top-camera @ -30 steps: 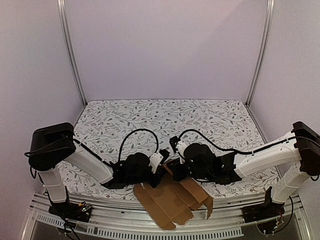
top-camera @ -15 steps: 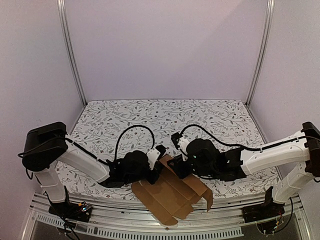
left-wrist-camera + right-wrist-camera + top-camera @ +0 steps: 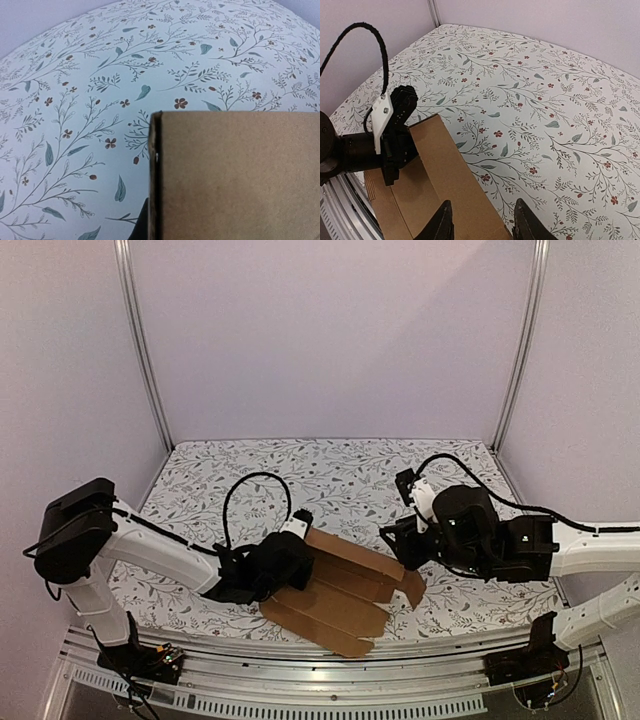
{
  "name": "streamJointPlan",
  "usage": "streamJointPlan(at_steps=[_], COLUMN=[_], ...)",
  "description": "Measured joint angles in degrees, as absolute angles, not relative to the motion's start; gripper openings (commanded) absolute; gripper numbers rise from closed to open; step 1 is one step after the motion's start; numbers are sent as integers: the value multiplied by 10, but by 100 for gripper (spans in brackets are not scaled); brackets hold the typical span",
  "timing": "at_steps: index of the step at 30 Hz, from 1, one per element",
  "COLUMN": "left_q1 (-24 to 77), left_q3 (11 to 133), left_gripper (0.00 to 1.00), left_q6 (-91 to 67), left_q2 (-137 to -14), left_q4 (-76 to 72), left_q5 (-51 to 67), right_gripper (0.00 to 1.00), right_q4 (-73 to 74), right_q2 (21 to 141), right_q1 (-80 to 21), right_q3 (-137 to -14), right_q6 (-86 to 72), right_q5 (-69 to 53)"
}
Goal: Fold the paper box
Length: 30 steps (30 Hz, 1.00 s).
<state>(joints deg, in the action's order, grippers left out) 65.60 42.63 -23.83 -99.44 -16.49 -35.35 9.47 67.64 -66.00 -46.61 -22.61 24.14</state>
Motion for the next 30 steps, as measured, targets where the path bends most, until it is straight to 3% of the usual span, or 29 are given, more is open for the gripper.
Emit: streamJointPlan(at_steps=[4, 6, 30], left_q1=[656, 656, 660], left_q3=[460, 462, 481], left_gripper=[0, 0, 0], left_q6=[-295, -322, -434], left_q2=[-993, -993, -993], left_q4=[-108, -89, 30], left_q5=[-372, -377, -380], right_gripper=[8, 0, 0], right_q4=[122, 130, 117], right_q2=[665, 665, 780], right_q1=[-656, -655, -616], right_q3=[-462, -457, -440], right_q6=[-226, -226, -257], right_q5=[250, 249, 194])
